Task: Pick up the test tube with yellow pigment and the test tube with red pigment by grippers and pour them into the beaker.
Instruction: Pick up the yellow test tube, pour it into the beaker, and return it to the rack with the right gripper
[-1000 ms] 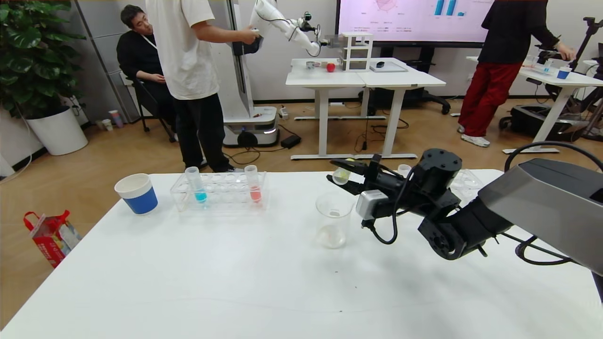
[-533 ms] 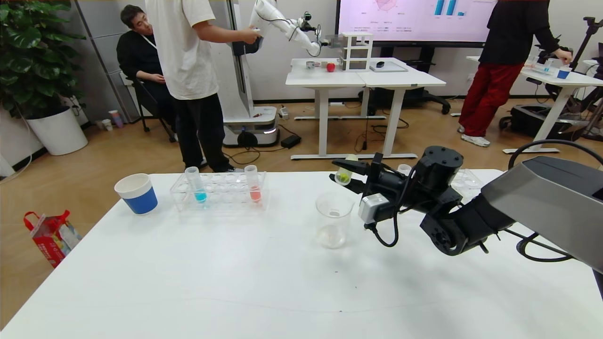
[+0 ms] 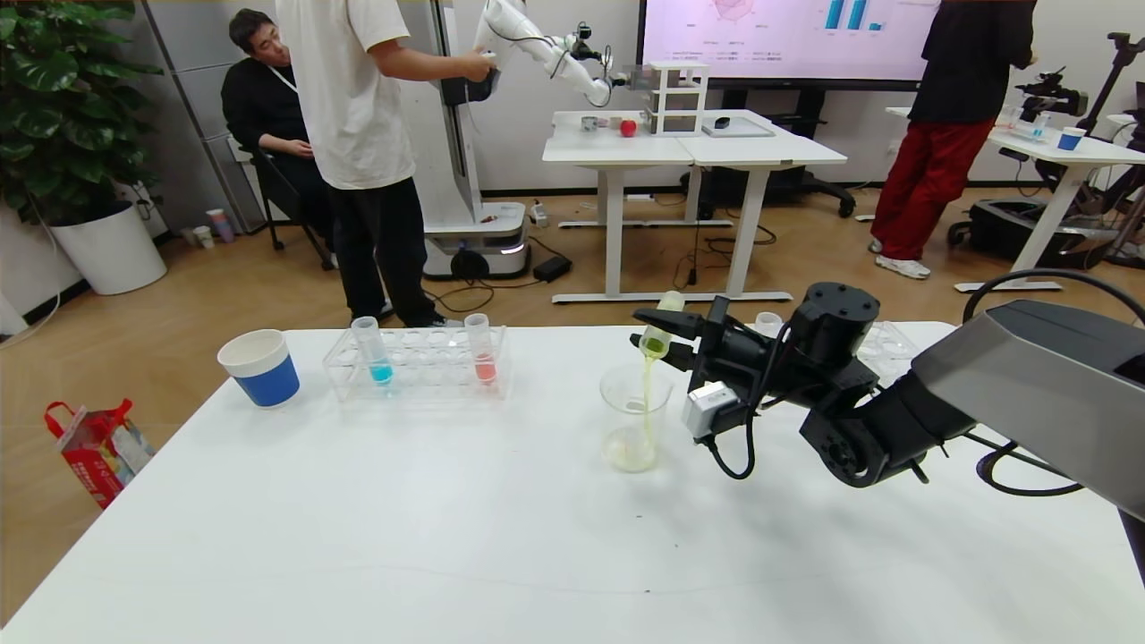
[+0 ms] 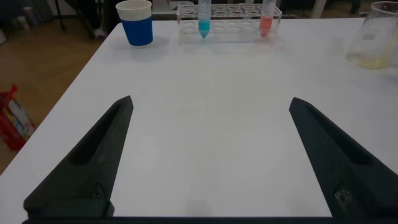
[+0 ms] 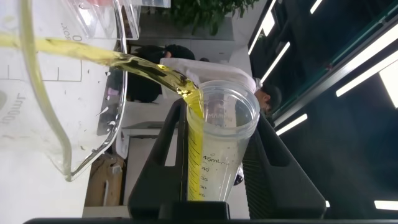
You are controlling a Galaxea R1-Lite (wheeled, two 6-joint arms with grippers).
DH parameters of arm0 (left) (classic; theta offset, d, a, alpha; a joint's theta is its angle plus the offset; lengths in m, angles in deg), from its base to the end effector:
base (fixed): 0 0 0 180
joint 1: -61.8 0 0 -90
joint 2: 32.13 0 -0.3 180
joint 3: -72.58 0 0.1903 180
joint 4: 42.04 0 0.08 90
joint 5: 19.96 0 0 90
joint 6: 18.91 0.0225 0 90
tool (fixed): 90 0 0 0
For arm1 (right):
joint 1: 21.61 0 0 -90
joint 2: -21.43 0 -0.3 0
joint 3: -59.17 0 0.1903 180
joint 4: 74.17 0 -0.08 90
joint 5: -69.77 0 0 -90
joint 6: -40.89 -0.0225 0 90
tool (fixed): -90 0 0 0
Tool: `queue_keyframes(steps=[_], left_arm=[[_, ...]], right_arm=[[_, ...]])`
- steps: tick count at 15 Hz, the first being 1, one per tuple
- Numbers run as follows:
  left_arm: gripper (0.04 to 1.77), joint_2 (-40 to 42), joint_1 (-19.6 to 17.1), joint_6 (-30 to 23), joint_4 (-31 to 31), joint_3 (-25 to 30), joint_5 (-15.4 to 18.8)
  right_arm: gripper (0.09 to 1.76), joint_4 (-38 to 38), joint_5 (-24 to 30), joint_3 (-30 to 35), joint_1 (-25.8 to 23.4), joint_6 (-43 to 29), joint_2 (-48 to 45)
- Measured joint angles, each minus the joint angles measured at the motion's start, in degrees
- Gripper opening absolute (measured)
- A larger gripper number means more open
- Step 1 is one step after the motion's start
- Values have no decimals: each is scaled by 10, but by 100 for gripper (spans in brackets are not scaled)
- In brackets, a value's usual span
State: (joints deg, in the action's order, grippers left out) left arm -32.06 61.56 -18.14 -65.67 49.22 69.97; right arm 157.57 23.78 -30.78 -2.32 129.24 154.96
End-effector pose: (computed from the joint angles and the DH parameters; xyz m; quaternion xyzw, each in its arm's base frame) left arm -0.0229 -0.0001 0.0749 0.0067 0.0018 0.0027 1.0000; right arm 0.4098 0.1600 0.1000 -0.6026 -0.4146 0.3270 0.5984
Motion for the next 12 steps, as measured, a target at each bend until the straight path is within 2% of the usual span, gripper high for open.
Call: queue_keyframes(steps=[8, 12], left_arm=[[175, 0, 0, 0, 0, 0, 0], [175, 0, 0, 0, 0, 0, 0]], right_arm=[[51, -4, 10, -2, -4, 76, 3], [51, -55, 20, -13, -4, 148, -10]])
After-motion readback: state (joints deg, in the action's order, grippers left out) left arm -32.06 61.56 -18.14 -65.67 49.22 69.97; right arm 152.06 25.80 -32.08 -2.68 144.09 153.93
